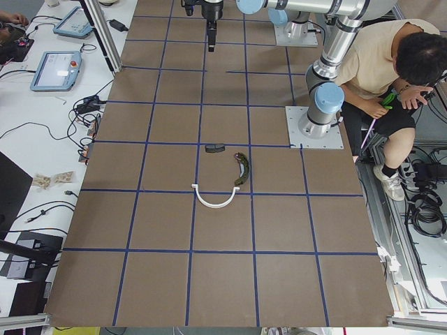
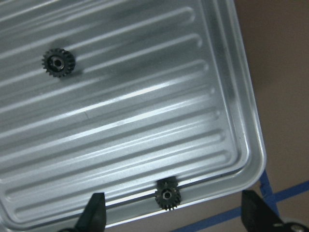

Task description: Place bearing gear from tray to pile

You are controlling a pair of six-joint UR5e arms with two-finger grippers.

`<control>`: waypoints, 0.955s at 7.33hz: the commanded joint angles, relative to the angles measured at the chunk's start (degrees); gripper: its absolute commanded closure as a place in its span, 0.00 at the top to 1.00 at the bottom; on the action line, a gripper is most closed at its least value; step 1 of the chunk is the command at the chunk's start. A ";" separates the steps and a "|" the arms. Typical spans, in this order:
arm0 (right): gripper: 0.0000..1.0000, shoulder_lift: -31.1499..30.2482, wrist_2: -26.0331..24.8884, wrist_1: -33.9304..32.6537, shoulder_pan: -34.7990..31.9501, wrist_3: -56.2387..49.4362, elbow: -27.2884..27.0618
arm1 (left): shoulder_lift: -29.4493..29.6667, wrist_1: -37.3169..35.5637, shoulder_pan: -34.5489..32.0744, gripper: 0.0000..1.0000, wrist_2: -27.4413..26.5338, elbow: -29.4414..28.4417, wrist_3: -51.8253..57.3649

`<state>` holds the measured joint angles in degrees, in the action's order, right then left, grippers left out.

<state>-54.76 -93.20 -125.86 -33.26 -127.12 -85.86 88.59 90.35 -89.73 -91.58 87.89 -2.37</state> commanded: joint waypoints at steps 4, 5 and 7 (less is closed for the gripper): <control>0.96 2.99 0.30 -5.97 1.00 -7.53 -1.76 | 0.01 0.00 0.00 1.00 0.00 0.01 0.00; 0.93 3.08 -0.31 -5.88 1.01 -8.05 -1.85 | 0.01 0.00 -0.09 1.00 0.00 0.01 0.00; 0.75 3.60 -0.14 -5.97 2.06 -8.32 -2.03 | -0.17 0.00 -0.09 1.00 -0.09 0.35 0.00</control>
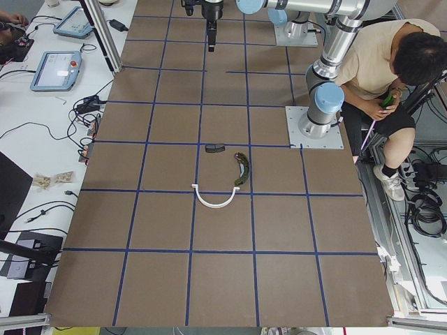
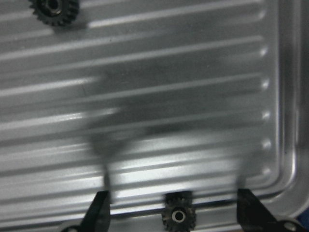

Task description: Place bearing gear from tray to pile

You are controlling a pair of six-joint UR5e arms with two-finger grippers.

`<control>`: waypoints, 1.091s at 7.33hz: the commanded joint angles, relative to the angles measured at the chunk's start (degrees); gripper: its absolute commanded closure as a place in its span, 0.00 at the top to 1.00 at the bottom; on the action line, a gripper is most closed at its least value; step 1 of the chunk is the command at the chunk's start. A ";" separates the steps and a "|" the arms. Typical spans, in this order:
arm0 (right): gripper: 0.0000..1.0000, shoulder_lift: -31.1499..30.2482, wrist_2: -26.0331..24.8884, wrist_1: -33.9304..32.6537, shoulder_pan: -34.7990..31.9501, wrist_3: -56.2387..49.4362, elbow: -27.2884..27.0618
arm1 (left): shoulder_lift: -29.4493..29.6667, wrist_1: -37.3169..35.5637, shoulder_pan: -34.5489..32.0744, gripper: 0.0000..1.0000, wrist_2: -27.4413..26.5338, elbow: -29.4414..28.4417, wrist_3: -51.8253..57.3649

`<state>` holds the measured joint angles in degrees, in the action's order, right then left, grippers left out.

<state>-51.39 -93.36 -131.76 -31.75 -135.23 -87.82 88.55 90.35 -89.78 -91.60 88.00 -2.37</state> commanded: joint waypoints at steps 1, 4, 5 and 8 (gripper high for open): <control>0.43 0.15 0.02 -0.16 0.55 -0.21 -0.07 | -0.31 -0.26 -0.04 1.00 -0.07 1.03 0.00; 0.11 -0.02 -0.16 0.10 0.55 -0.21 -0.07 | -0.57 -0.26 -0.04 1.00 -0.07 1.21 0.00; 0.10 -0.11 -0.16 0.19 0.55 -0.21 -0.07 | -0.57 -0.26 -0.04 1.00 -0.07 1.21 0.00; 0.09 -4.92 -3.06 5.42 -0.06 3.80 -0.33 | -0.57 -0.26 -0.04 1.00 -0.07 1.39 0.00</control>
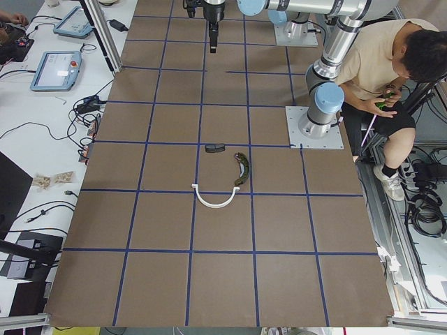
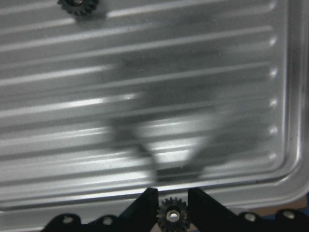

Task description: Place bearing gear from tray to pile

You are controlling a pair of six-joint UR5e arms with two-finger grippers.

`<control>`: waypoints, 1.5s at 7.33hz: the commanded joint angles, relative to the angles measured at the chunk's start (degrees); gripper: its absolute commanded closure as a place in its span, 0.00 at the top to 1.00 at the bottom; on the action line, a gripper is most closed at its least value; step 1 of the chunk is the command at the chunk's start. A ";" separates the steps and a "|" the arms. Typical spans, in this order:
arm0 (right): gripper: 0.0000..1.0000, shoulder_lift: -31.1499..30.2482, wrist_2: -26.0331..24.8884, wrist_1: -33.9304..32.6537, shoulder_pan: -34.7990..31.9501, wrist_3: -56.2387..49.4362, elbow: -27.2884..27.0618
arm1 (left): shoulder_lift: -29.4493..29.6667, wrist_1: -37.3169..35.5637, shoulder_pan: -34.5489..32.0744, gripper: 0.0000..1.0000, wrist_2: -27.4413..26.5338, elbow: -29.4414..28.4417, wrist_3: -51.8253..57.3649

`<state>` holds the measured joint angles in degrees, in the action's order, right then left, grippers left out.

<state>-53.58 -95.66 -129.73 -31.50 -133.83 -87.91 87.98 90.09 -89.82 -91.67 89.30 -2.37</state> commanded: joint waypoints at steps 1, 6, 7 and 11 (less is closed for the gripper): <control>0.09 -6.15 -0.32 8.91 -1.18 10.27 -0.77 | -0.09 0.00 0.00 1.00 0.00 0.09 0.00; 0.12 -28.38 2.76 40.40 -25.11 65.16 -2.88 | 0.00 0.00 0.00 1.00 0.00 0.18 0.00; 0.12 -31.03 2.93 43.56 -33.37 79.28 -2.62 | 0.00 0.00 0.00 1.00 0.00 0.18 0.00; 0.14 -26.35 13.61 32.86 -62.40 132.99 -2.89 | -0.09 0.09 0.17 1.00 -0.09 0.18 0.09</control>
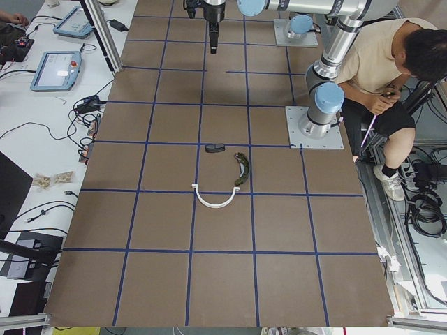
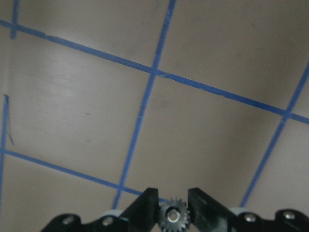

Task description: Place bearing gear from tray to pile

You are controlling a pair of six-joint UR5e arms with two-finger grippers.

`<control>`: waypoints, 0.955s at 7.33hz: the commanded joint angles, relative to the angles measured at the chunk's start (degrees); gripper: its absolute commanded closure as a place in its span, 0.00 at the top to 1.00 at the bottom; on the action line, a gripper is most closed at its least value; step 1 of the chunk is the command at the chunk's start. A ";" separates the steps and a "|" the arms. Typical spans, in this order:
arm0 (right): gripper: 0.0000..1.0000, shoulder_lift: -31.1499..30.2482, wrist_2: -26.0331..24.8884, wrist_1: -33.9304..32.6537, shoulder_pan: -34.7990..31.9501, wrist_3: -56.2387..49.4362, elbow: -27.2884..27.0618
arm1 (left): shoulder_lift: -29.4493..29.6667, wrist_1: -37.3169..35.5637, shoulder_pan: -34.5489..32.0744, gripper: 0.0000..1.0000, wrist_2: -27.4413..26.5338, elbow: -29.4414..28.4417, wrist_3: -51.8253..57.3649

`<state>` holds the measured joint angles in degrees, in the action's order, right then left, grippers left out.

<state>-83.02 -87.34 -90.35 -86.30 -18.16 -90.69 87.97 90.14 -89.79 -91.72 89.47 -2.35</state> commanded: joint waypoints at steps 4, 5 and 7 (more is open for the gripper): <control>0.15 18.65 5.00 -30.99 -25.40 39.16 -0.53 | -0.07 0.12 0.05 1.00 -0.04 0.09 0.07; 0.16 19.38 3.51 -32.07 -26.11 38.91 -0.97 | -0.07 0.12 -0.04 1.00 0.05 0.09 0.07; 0.79 19.64 1.65 -32.08 -26.11 38.03 -0.98 | -0.07 0.03 -0.04 1.00 0.05 0.09 0.07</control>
<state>-63.88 -84.89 -121.88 -112.18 20.23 -91.64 87.89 90.25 -89.81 -91.68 89.56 -2.29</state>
